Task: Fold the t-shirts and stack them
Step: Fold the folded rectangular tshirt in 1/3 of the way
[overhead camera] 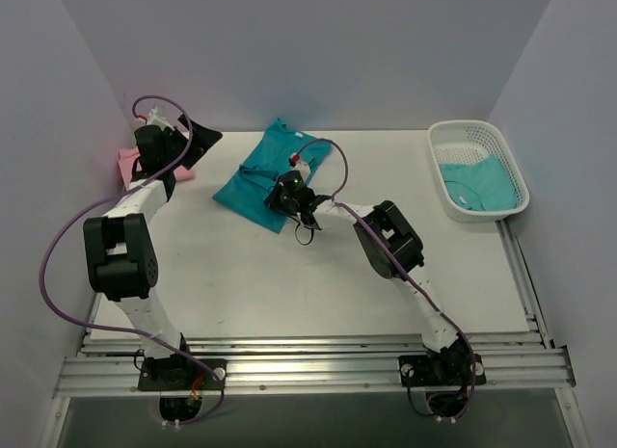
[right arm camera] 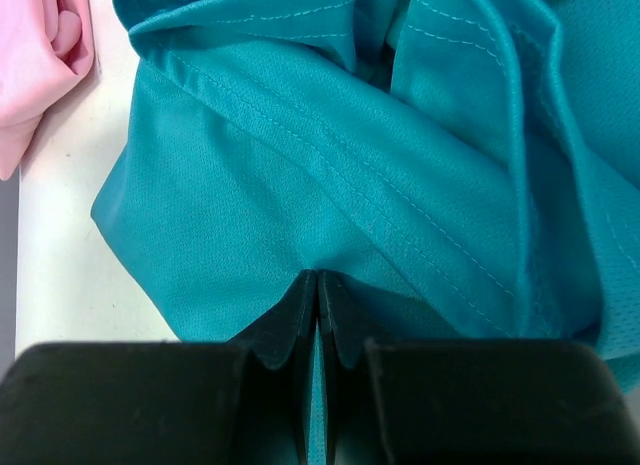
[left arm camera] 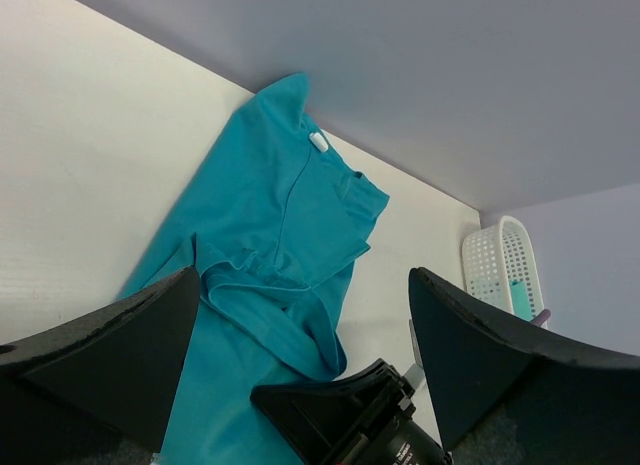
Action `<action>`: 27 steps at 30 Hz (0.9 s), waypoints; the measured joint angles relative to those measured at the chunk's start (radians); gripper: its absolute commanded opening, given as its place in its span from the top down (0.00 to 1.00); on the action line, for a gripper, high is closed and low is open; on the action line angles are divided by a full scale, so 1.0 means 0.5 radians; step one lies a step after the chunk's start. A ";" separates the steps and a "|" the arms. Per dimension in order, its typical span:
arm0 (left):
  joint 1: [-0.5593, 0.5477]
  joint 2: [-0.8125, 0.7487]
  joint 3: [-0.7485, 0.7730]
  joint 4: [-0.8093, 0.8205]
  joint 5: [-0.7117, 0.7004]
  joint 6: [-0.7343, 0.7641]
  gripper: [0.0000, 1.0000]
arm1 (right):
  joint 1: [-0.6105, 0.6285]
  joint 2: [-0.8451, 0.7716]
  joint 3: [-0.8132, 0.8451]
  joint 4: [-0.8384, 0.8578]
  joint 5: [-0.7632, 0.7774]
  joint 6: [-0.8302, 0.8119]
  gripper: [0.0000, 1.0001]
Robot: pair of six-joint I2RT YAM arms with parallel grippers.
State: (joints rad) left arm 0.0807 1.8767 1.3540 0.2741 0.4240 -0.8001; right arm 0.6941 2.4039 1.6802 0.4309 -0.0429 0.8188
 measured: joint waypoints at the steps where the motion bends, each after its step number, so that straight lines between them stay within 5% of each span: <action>1: 0.000 0.000 0.000 0.000 0.000 0.000 0.06 | -0.002 0.009 0.011 0.003 -0.001 0.000 1.00; 27: 0.014 0.001 0.000 -0.001 -0.040 0.046 0.06 | -0.457 0.292 0.424 0.027 -0.163 -0.002 1.00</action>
State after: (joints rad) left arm 0.0879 1.8771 1.3540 0.2737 0.4042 -0.7773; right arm 0.4656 2.5500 1.8923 0.4446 -0.1246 0.8181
